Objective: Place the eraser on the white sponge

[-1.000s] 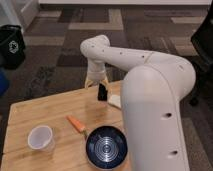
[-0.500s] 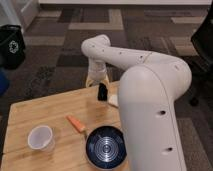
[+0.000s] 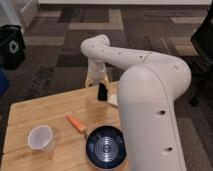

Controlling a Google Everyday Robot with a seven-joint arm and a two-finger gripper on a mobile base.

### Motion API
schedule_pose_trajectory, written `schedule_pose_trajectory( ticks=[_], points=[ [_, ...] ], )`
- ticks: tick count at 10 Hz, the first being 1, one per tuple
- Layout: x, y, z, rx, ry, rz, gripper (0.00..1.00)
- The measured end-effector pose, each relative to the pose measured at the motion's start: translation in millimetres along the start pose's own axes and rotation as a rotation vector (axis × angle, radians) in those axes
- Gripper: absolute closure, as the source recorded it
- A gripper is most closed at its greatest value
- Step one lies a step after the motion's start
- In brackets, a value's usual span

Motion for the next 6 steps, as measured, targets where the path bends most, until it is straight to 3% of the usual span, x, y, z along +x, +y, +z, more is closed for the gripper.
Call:
schedule_pose_trajectory(
  ticks=[3,6],
  points=[
    [-18,-23,8,0.041,-0.004,0.014,0.35],
    [-33,-26,16,0.042,-0.011,0.005,0.35]
  ],
)
